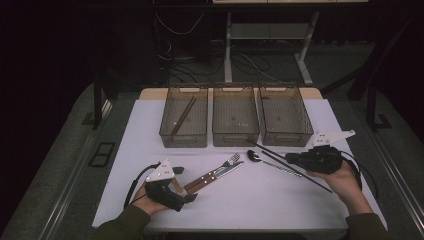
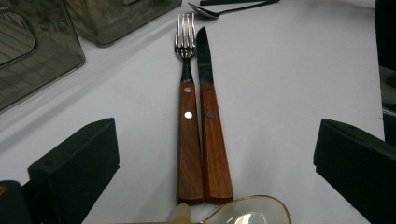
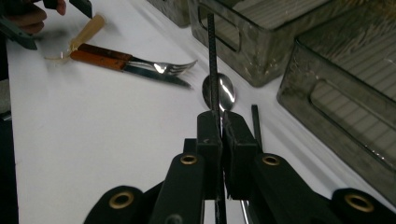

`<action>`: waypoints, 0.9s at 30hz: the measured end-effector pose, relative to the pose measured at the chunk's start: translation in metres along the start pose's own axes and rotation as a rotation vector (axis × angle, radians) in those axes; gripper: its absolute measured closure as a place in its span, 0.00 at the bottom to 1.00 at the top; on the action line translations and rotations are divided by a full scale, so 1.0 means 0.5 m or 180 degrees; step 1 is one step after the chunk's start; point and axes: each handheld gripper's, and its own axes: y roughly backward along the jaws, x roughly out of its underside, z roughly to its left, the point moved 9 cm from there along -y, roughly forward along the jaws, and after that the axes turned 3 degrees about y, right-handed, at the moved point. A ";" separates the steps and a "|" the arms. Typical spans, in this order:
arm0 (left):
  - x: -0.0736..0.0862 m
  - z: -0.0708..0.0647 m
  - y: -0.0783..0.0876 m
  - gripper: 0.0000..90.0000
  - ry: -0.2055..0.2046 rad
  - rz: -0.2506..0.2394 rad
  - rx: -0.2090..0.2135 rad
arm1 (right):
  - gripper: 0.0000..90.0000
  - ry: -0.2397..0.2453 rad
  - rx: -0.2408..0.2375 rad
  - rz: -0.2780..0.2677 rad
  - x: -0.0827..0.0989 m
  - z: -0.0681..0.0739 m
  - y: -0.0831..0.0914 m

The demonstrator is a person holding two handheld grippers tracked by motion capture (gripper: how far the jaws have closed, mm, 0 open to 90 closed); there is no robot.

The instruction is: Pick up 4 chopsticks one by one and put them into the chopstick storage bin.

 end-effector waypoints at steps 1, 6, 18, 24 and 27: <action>-0.001 0.000 -0.001 0.00 0.0008 -0.0017 0.0002 | 0.96 -0.0005 -0.0010 -0.0014 -0.006 0.002 -0.004; -0.001 0.002 0.004 0.00 0.0005 -0.0023 -0.0003 | 0.96 -0.0038 -0.0008 -0.0078 -0.039 0.009 -0.029; -0.001 0.002 0.003 0.00 -0.0007 -0.0015 -0.0010 | 0.96 -0.0092 0.0045 -0.0138 -0.104 0.011 -0.093; 0.000 0.002 0.002 0.00 -0.0014 0.0001 -0.0013 | 0.96 -0.0106 0.0104 -0.0074 -0.135 0.007 -0.121; -0.001 0.003 -0.001 0.00 -0.0009 -0.0004 -0.0014 | 0.96 -0.0105 0.0124 -0.0052 -0.151 0.007 -0.132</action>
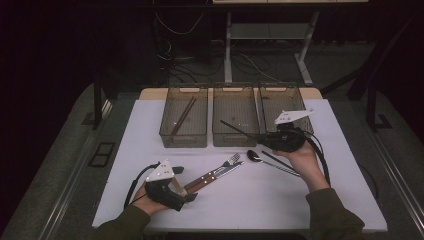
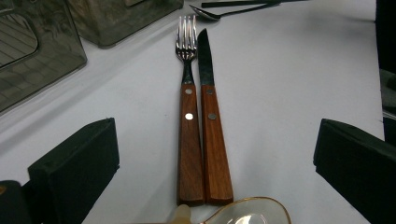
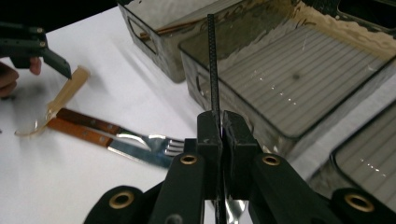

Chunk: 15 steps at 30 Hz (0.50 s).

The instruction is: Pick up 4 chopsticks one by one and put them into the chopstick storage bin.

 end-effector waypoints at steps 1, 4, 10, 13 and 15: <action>0.001 0.000 -0.001 0.00 -0.0003 0.0005 -0.0002 | 0.96 0.0010 0.0017 0.0010 -0.006 -0.001 -0.003; 0.001 -0.001 0.000 0.00 0.0001 0.0003 -0.0002 | 0.96 -0.0009 0.0052 0.0007 -0.024 -0.003 -0.013; 0.001 0.000 0.000 0.00 0.0010 0.0007 -0.0004 | 0.96 0.0002 0.0091 0.0016 -0.056 -0.006 -0.037; 0.003 0.000 0.001 0.00 0.0007 0.0022 -0.0013 | 0.96 -0.0027 0.0100 0.0046 -0.070 -0.006 -0.051; 0.002 0.000 0.001 0.00 0.0007 0.0025 -0.0013 | 0.96 -0.0003 0.0118 0.0051 -0.082 -0.006 -0.062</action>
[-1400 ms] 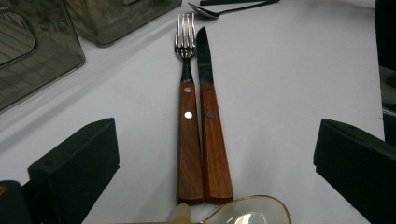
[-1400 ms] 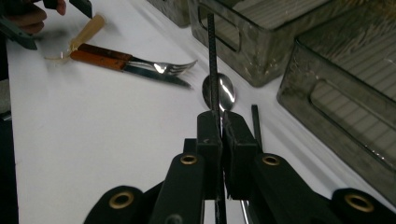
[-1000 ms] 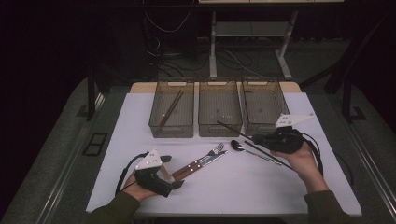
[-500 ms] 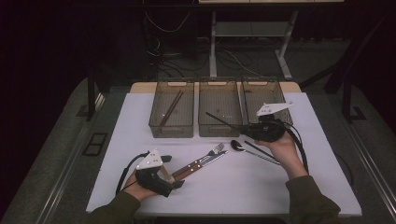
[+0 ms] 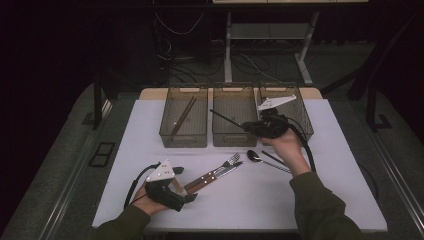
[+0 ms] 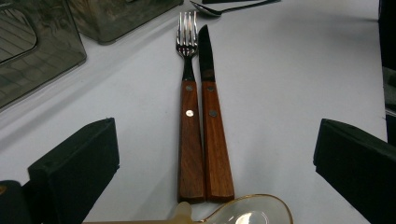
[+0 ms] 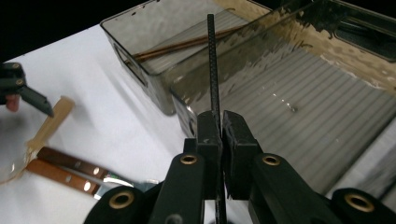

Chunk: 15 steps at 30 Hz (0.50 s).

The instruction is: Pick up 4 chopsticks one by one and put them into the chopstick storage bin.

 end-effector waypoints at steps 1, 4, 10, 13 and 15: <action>0.000 0.000 0.000 0.00 0.0002 0.0001 -0.0003 | 0.96 -0.0017 0.0015 0.0001 -0.006 0.000 -0.006; 0.000 0.001 -0.001 0.00 0.0009 -0.0002 -0.0010 | 0.96 -0.0029 0.0030 0.0019 -0.022 0.000 -0.025; 0.000 -0.001 -0.001 0.00 0.0011 -0.0003 -0.0001 | 0.96 -0.0023 0.0065 0.0065 -0.052 0.000 -0.061; 0.000 0.000 -0.001 0.00 0.0001 -0.0003 0.0000 | 0.96 -0.0012 0.0086 0.0077 -0.068 0.003 -0.078; -0.001 0.001 -0.002 0.00 0.0010 -0.0013 -0.0001 | 0.96 -0.0018 0.0098 0.0083 -0.079 0.004 -0.091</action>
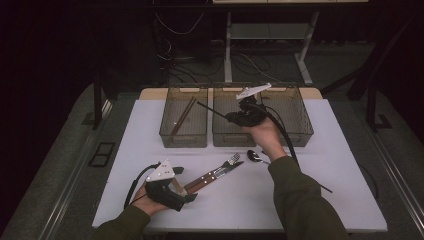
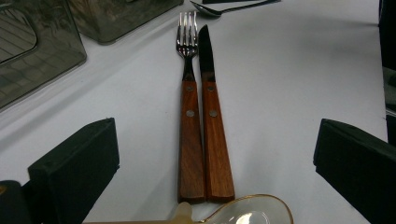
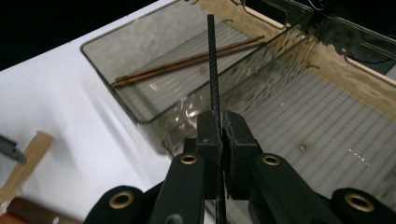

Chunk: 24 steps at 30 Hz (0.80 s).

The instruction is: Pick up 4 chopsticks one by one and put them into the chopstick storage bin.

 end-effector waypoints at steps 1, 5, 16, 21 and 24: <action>-0.001 -0.001 -0.001 0.00 0.0010 -0.0023 0.0002 | 0.96 -0.0008 0.0005 0.0014 -0.004 0.001 -0.006; 0.000 -0.001 -0.001 0.00 -0.0029 0.0010 0.0011 | 0.96 -0.0022 0.0051 0.0050 -0.022 0.002 -0.032; -0.003 -0.005 -0.002 0.00 -0.0028 -0.0006 0.0055 | 0.96 -0.0032 0.0156 0.0189 -0.057 0.010 -0.110; -0.001 -0.007 -0.003 0.00 -0.0061 0.0016 0.0076 | 0.96 -0.0040 0.0194 0.0239 -0.074 0.017 -0.144; -0.002 -0.008 -0.002 0.00 -0.0065 0.0013 0.0078 | 0.96 -0.0062 0.0177 0.0243 -0.084 0.026 -0.165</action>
